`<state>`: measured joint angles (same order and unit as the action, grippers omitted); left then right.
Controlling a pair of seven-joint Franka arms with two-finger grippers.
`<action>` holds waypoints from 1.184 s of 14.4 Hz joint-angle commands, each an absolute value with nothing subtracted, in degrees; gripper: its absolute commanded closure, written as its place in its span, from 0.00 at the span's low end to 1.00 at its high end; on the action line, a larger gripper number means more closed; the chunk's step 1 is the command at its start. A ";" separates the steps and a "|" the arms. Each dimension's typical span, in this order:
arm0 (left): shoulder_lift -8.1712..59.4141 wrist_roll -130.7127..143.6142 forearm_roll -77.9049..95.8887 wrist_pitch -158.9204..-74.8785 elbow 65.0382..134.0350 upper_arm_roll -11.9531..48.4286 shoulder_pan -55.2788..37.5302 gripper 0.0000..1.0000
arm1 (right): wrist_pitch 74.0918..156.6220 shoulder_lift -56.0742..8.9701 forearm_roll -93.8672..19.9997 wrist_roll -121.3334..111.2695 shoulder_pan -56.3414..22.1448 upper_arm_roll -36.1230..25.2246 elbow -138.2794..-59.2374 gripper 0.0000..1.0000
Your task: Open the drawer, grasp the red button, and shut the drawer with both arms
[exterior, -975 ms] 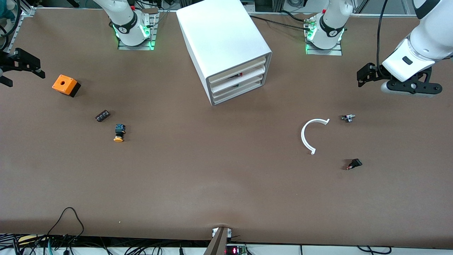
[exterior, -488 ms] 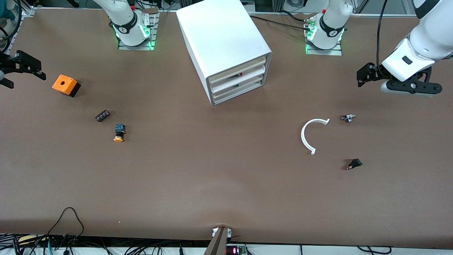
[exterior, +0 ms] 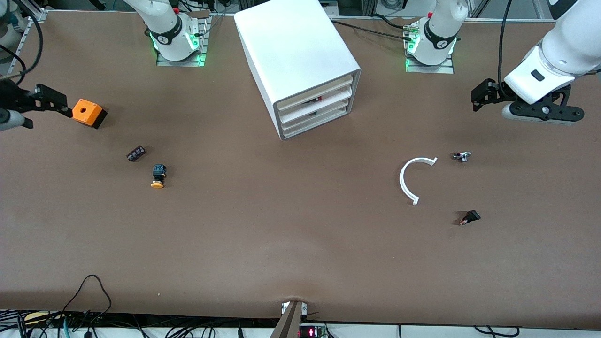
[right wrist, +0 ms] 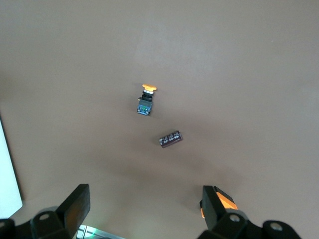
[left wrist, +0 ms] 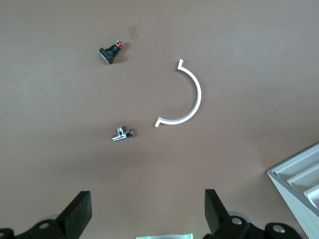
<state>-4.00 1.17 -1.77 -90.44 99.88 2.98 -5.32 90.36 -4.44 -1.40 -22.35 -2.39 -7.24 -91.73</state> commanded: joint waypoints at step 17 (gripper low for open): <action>32.67 -28.13 43.84 -76.55 82.79 5.27 -5.63 0.00 | 92.20 -7.91 -3.07 -23.91 -4.31 -6.59 -90.35 0.00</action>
<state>27.63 -15.81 40.28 -76.83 84.26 5.03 -6.44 92.38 -7.31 -1.55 -23.04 -4.46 -6.56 -91.12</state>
